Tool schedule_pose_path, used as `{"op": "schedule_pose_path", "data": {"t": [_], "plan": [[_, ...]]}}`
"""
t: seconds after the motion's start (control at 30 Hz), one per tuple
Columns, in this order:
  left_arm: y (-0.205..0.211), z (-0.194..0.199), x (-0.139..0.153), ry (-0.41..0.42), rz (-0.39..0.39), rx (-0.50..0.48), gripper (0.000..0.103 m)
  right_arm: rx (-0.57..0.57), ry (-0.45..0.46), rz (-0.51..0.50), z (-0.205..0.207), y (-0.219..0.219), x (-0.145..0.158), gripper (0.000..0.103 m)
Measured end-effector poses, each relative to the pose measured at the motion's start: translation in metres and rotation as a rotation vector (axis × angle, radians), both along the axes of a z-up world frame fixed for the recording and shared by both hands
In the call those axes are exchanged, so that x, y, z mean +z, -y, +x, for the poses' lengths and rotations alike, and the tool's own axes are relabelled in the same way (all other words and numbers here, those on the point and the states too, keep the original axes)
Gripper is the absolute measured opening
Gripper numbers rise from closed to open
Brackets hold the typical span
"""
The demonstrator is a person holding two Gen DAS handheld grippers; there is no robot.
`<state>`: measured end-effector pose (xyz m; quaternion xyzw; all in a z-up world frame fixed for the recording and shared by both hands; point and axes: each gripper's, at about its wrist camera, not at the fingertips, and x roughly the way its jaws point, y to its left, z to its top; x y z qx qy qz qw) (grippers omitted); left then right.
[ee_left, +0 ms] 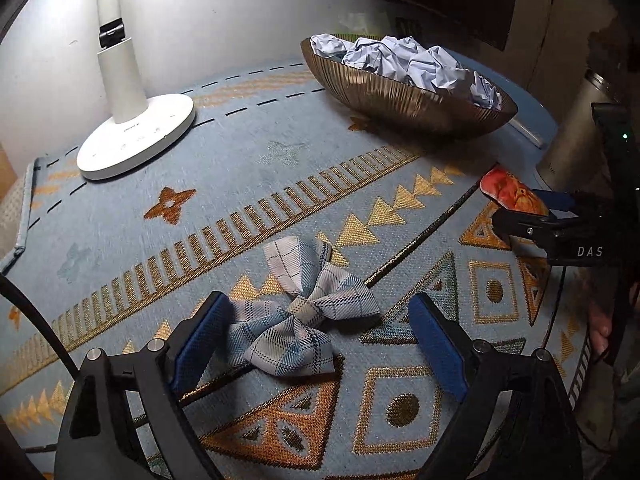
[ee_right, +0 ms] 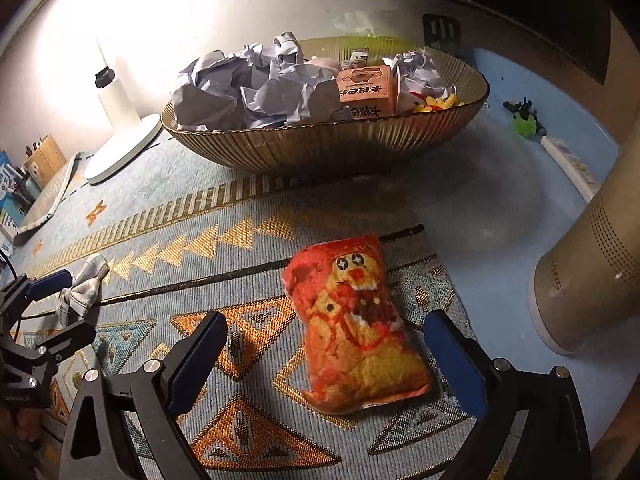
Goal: Organize objects
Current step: 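Grasp the plaid cloth bow with the left tool while the right tool grasps the orange snack bag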
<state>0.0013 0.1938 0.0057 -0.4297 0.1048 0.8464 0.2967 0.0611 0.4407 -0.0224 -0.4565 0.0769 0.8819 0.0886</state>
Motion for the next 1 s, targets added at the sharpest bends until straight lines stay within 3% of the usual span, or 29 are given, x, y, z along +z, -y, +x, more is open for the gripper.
{"op": "schedule_pose_path", "data": {"t": [0.27, 0.37, 0.43, 0.53, 0.6, 0.63, 0.7, 0.77, 0.9, 1.0], "plan": [[-0.011, 0.005, -0.003, -0.044, -0.072, -0.006, 0.090, 0.000, 0.007, 0.021, -0.005, 0.002, -0.001, 0.099], [-0.010, 0.005, -0.003, -0.045, -0.072, -0.004, 0.090, -0.027, -0.011, 0.028, -0.003, 0.001, 0.002, 0.086], [-0.010, 0.006, -0.003, -0.053, -0.078, 0.002, 0.088, -0.065, -0.017, 0.048, -0.002, 0.000, 0.003, 0.064], [-0.009, 0.011, 0.001, -0.070, -0.061, -0.005, 0.056, -0.064, -0.033, 0.092, 0.000, 0.007, 0.005, 0.041], [-0.008, 0.013, 0.003, -0.080, -0.060, 0.014, 0.034, -0.026, -0.031, 0.139, 0.002, 0.018, 0.006, 0.035], [-0.008, 0.014, 0.003, -0.082, -0.061, 0.025, 0.032, -0.007, -0.032, 0.150, 0.004, 0.022, 0.006, 0.035], [-0.008, 0.018, 0.004, -0.081, -0.054, 0.043, 0.018, 0.035, -0.026, 0.108, 0.009, 0.028, 0.007, 0.035], [-0.004, 0.024, 0.007, -0.057, -0.002, 0.053, 0.018, 0.080, -0.015, 0.028, 0.015, 0.032, 0.009, 0.034], [-0.002, 0.041, 0.017, -0.030, 0.084, 0.028, 0.018, 0.187, -0.038, -0.275, 0.028, 0.032, 0.017, 0.033], [-0.001, 0.049, 0.031, -0.034, 0.122, 0.011, 0.018, 0.229, -0.074, -0.358, 0.037, 0.034, 0.029, 0.033]]}}
